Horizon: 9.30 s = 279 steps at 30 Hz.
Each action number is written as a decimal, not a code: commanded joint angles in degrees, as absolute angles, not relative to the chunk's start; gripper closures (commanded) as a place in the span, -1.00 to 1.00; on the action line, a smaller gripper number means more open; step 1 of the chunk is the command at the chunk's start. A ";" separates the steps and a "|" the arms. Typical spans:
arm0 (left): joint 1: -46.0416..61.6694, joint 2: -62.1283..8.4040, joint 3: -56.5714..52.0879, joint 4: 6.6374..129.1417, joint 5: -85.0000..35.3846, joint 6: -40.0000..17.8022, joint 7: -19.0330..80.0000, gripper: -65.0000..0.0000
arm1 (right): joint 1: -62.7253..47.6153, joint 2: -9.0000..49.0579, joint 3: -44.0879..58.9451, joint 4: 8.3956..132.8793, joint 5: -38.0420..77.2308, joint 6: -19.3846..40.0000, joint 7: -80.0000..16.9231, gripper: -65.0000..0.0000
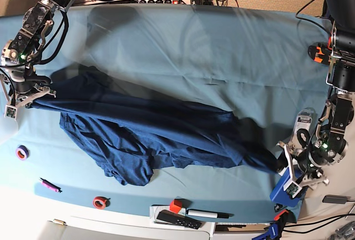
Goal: Layout the t-shirt on the table in an organized manner, then fold the t-shirt properly
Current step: 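Release the shirt with the left gripper and move it over the shirt, then grasp the shirt fabric with the left gripper near its middle, then lift the shirt with both grippers and swing it toward the table edge, then lower the shirt onto the table with both grippers and release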
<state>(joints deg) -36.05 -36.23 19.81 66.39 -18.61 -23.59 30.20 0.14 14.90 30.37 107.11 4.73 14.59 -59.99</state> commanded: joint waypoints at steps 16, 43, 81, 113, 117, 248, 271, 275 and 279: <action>-42.22 -37.17 19.35 67.22 -21.63 -13.04 40.91 -0.19 | 0.78 15.88 30.72 108.09 4.67 14.59 -60.05 1.00; -22.33 -28.64 19.38 78.76 -18.96 -40.00 28.71 -0.01 | 0.64 15.88 30.70 108.09 4.69 15.66 -59.96 1.00; -18.39 -25.36 19.40 75.85 -7.31 -32.08 21.52 0.21 | 0.62 15.88 30.72 108.09 4.71 15.66 -60.27 1.00; -25.80 -26.17 19.33 77.91 -18.81 -23.57 26.57 1.00 | 4.91 16.97 30.72 108.09 11.68 15.66 -57.87 1.00; -29.89 -28.16 19.33 77.93 -19.77 -23.31 26.57 1.00 | 7.35 16.64 30.70 108.09 14.02 15.64 -57.76 1.00; -66.52 -45.69 19.33 55.72 -50.15 -35.90 36.05 1.00 | 62.22 23.51 4.97 63.00 20.53 20.60 -61.65 1.00; -62.52 -25.39 19.33 44.07 -18.31 -23.46 12.84 1.00 | 57.45 18.28 4.93 62.87 7.81 16.10 -50.09 1.00; -62.52 -22.37 19.33 39.33 -15.79 -20.99 10.96 1.00 | 55.02 18.46 4.93 62.87 2.07 13.50 -47.70 1.00; -61.82 -21.89 19.33 38.50 -14.46 -19.53 10.41 1.00 | 53.36 19.38 4.97 62.87 0.19 10.63 -47.29 1.00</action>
<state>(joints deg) -59.40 -21.45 19.79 37.60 -14.15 -20.21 12.16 50.92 18.63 4.82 61.82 0.60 10.92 -49.19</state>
